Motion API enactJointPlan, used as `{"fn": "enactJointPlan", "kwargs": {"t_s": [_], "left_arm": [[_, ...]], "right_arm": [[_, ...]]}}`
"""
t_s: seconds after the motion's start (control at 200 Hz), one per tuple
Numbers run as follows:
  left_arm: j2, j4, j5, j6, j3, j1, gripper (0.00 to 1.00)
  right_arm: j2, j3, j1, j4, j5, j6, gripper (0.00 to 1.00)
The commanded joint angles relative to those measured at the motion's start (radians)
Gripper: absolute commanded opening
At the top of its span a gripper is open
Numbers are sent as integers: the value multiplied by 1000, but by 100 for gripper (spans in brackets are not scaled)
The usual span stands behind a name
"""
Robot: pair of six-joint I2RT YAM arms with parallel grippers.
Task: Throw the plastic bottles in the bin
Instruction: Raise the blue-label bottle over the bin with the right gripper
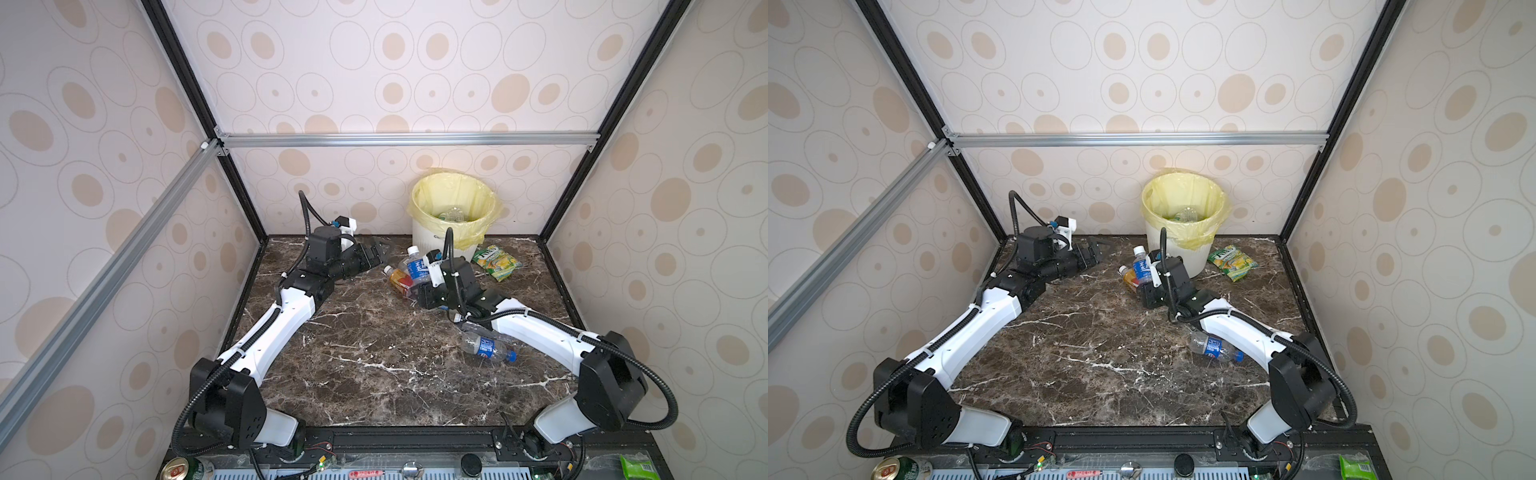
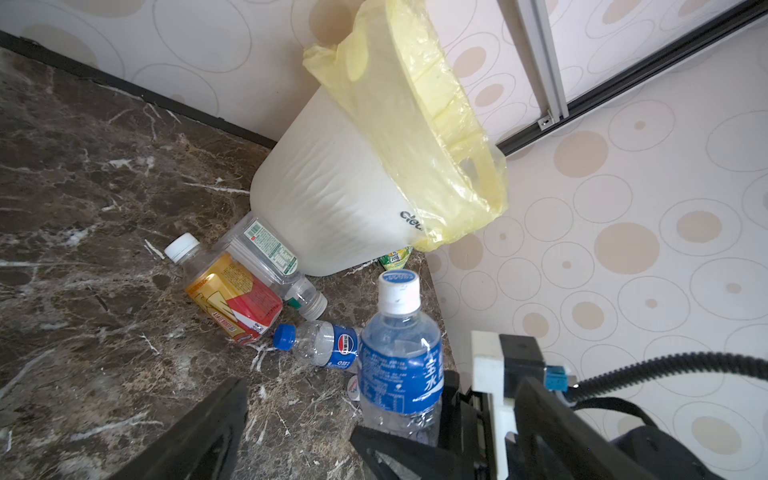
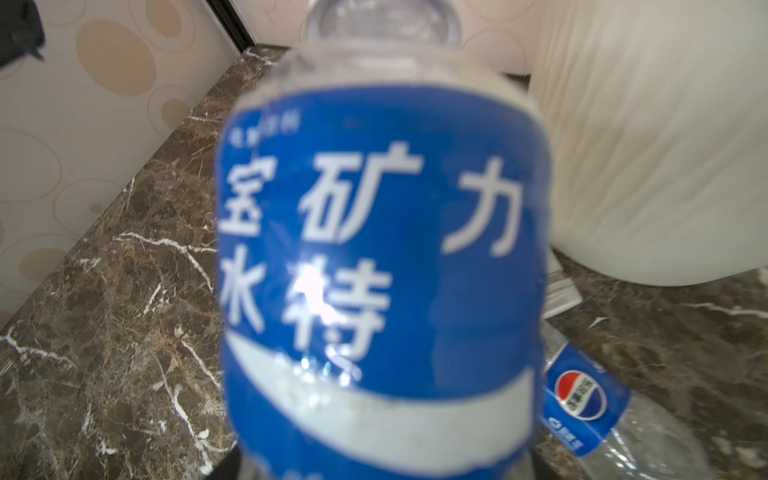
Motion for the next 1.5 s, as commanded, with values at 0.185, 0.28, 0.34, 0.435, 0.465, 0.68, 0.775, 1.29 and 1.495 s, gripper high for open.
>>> {"fn": "enactJointPlan", "kwargs": {"t_s": [0.185,0.28,0.34,0.435,0.465,0.68,0.775,1.29,1.495], "left_arm": [[67,-18,-22,139,257,-42,99],[108,-69,-61,207,362,-53,99],[135,-99,-69,239,422,-60,99],[174,-117,-83,287,506,-79,99],[187,-122,-91,302,531,-87,99],[302,-234,-198,425,757,-153,99],[320,-228,-212,431,788,-175,99],[252,-181,-304,451,662,-220,99],[237,-210,-325,441,625,-219,99]], "right_arm": [[-75,246,-79,-128,91,-128,45],[-82,320,-100,-125,131,-160,45],[-84,368,-108,-113,165,-182,45],[-85,440,-123,-85,204,-212,46],[-85,460,-127,-74,214,-221,46],[-86,623,-141,11,262,-310,47],[-94,695,-142,46,260,-337,47],[55,885,-210,-13,271,-294,54],[442,1383,-284,-502,285,-150,76]]}}
